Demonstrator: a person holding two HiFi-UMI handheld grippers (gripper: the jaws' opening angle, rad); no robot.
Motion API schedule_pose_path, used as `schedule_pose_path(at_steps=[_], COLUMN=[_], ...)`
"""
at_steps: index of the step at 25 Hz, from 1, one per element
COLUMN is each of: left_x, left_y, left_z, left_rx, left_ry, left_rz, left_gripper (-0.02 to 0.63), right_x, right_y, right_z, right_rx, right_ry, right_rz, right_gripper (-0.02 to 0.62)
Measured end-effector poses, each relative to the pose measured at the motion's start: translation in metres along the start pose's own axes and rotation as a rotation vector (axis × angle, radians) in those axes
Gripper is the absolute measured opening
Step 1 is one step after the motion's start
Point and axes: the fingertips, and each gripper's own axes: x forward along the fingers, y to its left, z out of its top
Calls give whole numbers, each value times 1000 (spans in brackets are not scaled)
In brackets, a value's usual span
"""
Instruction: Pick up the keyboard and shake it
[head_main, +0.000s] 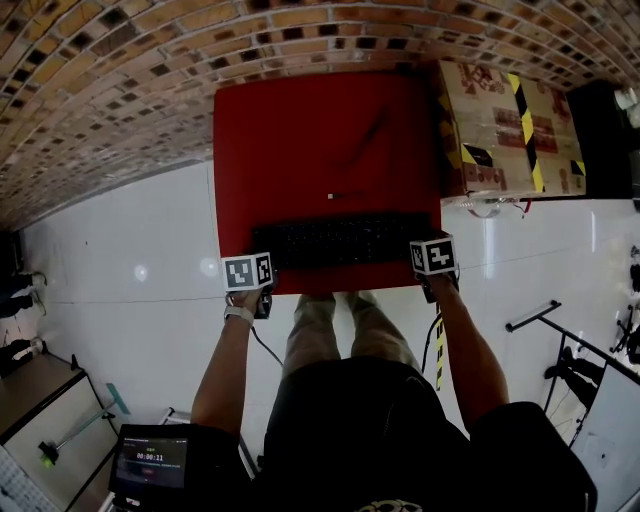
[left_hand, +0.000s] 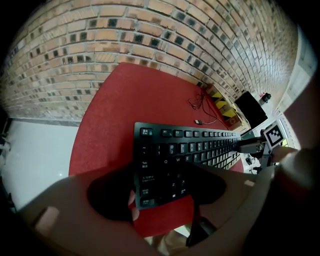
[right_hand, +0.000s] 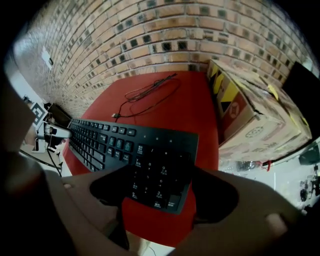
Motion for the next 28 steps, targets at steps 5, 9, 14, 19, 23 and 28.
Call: schedule_pose_path(at_steps=[5, 9, 14, 19, 23, 28], left_x=[-27, -56, -113, -179, -233, -289], left_y=[-13, -27, -48, -78, -102, -125], left_z=[15, 40, 82, 119, 145, 169], left_rx=[29, 92, 172, 237, 286, 337], left_ry=[-117, -244, -446, -644, -796, -942], left_rz=[11, 12, 40, 40, 36, 43], left_gripper=[324, 324, 324, 324, 324, 324], right_x=[-33, -69, -128, -203, -265, -326], right_y=[-1, 1, 5, 9, 12, 20], right_z=[15, 40, 71, 106, 131, 158], right_rx=[-1, -23, -43, -77, -110, -135], right_ry=[-146, -308, -492, -689, -847, -1005], right_rz=[-75, -114, -151, -185, -212, -226], right_gripper=[367, 367, 367, 367, 367, 367])
